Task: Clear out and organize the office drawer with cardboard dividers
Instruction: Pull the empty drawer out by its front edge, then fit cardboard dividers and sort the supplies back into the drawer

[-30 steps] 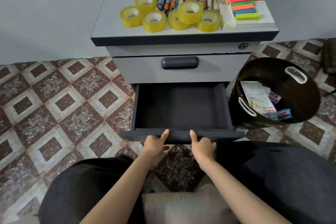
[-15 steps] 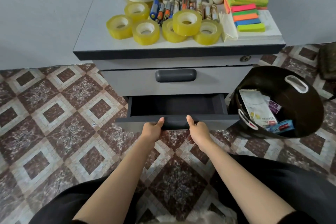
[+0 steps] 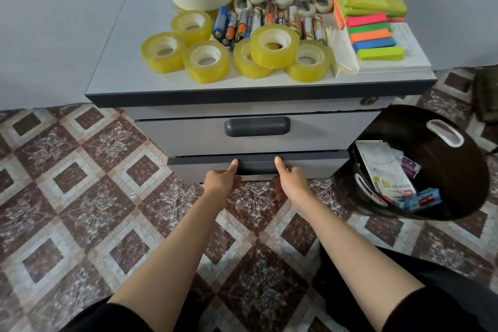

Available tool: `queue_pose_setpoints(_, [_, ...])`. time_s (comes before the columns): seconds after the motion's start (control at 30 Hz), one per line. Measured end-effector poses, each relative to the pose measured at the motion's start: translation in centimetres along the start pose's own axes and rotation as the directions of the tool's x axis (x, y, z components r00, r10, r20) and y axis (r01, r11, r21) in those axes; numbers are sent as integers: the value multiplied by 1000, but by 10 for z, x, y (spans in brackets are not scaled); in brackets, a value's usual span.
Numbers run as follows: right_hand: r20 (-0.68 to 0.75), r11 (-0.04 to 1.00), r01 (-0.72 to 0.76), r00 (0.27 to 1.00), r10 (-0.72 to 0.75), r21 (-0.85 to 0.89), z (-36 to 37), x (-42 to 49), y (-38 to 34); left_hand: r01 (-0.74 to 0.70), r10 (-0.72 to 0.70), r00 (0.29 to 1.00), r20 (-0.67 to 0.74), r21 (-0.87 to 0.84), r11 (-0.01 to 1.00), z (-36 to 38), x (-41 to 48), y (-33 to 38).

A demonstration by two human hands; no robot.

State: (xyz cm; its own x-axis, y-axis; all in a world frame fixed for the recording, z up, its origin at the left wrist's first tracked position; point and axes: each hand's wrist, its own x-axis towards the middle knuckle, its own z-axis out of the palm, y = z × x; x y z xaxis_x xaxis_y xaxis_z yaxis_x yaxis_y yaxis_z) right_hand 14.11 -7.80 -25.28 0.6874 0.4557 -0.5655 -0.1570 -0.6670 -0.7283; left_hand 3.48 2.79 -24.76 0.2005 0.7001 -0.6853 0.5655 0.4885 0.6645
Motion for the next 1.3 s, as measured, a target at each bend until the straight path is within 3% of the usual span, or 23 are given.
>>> queue_pose_setpoints(0.1, [45,994,84,996,-81,-74,0,-2,9,-86,81,995,-62,-93,992,-11,-17,6])
queue_pose_setpoints(0.2, [79,995,88,993,-92,54,6,-2,14,-161,247,957,151,-432,888,-26,-45,24])
queue_pose_setpoints(0.27, [79,981,74,993,-90,181,10,-4,15,-183,347,905,245,-514,838,-30,-56,37])
queue_pose_setpoints(0.37, [36,946,105,992,-121,306,16,-8,16,-149,345,899,271,-552,821,-26,-62,48])
queue_pose_setpoints(0.47, [10,938,117,992,-128,325,21,-9,17,-64,320,904,284,-650,758,-20,-63,50])
queue_pose_setpoints(0.7, [40,949,86,994,-103,302,20,-1,11,-203,371,911,180,-587,784,-16,-63,49])
queue_pose_setpoints(0.97, [53,976,120,990,-131,182,18,13,5,-258,408,895,177,-540,801,-18,-61,46])
queue_pose_setpoints(1.17, [112,990,77,990,-91,119,8,-1,-1,-156,353,905,237,-588,794,-21,-62,47])
queue_pose_setpoints(1.23, [191,969,4,980,-53,248,0,-12,-9,-133,328,917,226,-603,787,-19,-66,47])
queue_pose_setpoints(1.3, [270,870,-51,958,-96,490,-10,-27,-21,-132,306,933,188,-612,779,-14,-73,48])
